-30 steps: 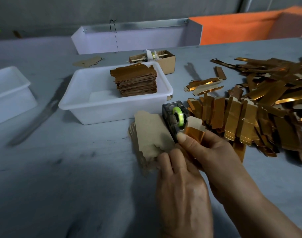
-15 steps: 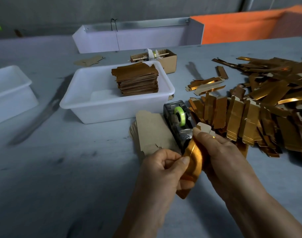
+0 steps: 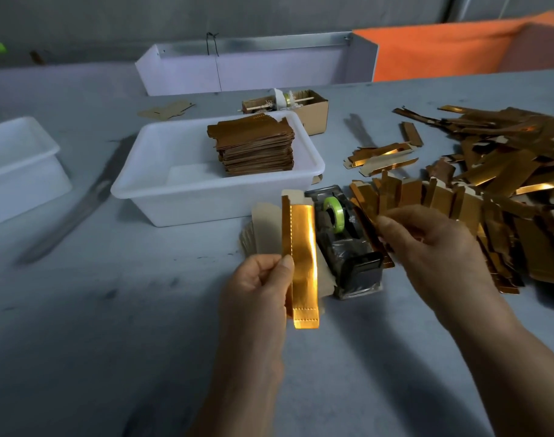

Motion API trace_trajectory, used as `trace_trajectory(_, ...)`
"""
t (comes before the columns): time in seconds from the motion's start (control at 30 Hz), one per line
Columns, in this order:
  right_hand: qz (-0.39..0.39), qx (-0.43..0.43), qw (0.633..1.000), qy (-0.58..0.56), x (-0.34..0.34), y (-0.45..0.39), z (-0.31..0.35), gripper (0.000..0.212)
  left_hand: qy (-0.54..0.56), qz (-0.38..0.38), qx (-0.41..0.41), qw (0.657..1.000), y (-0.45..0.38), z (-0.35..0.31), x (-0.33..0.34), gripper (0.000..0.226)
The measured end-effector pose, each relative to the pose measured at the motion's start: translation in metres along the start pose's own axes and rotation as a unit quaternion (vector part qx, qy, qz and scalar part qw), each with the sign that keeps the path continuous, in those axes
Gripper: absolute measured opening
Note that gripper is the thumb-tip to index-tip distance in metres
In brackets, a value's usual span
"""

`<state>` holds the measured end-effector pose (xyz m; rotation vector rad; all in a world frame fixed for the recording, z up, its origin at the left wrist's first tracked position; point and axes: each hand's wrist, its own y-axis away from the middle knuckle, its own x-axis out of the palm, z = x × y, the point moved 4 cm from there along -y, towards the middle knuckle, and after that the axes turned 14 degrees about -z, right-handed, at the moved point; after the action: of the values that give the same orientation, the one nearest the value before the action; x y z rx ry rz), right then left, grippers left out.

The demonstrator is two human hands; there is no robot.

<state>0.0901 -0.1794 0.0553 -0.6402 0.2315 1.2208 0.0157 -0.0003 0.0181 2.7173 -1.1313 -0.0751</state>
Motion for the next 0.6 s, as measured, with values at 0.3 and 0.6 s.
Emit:
trace_trajectory(0.3,0.149,0.127,0.98,-0.025,0.024,0.003,-0.019,0.017,0.049,0.002,-0.065,0.997,0.001,0.011,0.016,0.01)
trace_trajectory(0.6,0.119,0.168,0.973,-0.105,0.027,0.006,-0.016,0.016,0.048,0.041,-0.097,0.993,0.007,0.018,0.032,0.008)
